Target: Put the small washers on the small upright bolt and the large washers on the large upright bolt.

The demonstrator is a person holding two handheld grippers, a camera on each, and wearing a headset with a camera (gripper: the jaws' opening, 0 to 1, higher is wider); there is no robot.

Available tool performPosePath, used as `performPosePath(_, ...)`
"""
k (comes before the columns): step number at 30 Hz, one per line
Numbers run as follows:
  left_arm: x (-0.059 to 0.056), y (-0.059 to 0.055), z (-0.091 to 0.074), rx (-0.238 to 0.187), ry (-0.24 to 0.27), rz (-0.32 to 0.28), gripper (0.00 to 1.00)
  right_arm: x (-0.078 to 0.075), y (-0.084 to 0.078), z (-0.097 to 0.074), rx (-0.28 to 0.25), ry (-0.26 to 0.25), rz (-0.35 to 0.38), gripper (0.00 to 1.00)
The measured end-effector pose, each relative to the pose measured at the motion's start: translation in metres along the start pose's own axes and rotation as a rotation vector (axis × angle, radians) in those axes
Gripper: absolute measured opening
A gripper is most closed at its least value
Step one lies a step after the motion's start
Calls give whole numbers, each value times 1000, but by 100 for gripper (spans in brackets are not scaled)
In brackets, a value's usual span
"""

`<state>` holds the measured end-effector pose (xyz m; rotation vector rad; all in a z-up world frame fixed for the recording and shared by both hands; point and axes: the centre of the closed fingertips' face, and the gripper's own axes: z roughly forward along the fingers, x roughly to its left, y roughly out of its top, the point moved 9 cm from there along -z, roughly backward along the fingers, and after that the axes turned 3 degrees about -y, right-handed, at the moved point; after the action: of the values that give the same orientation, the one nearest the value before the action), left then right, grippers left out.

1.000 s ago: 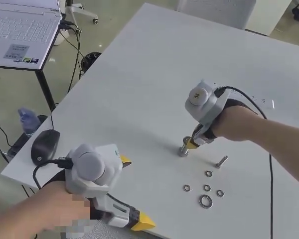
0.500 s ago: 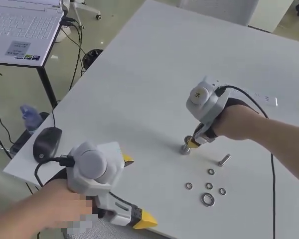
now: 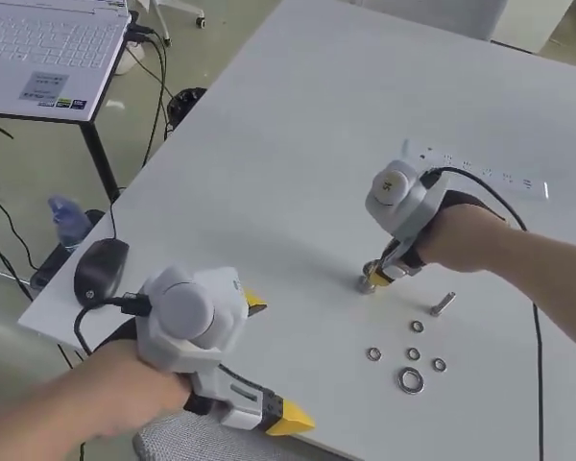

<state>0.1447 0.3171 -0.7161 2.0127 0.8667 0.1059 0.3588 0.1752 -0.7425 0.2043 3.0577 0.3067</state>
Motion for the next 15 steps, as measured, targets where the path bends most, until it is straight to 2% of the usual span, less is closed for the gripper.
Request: performPosePath(15,-1,-1,-2,-2,2,1,90,-4,-4,20,11,-15,0,21)
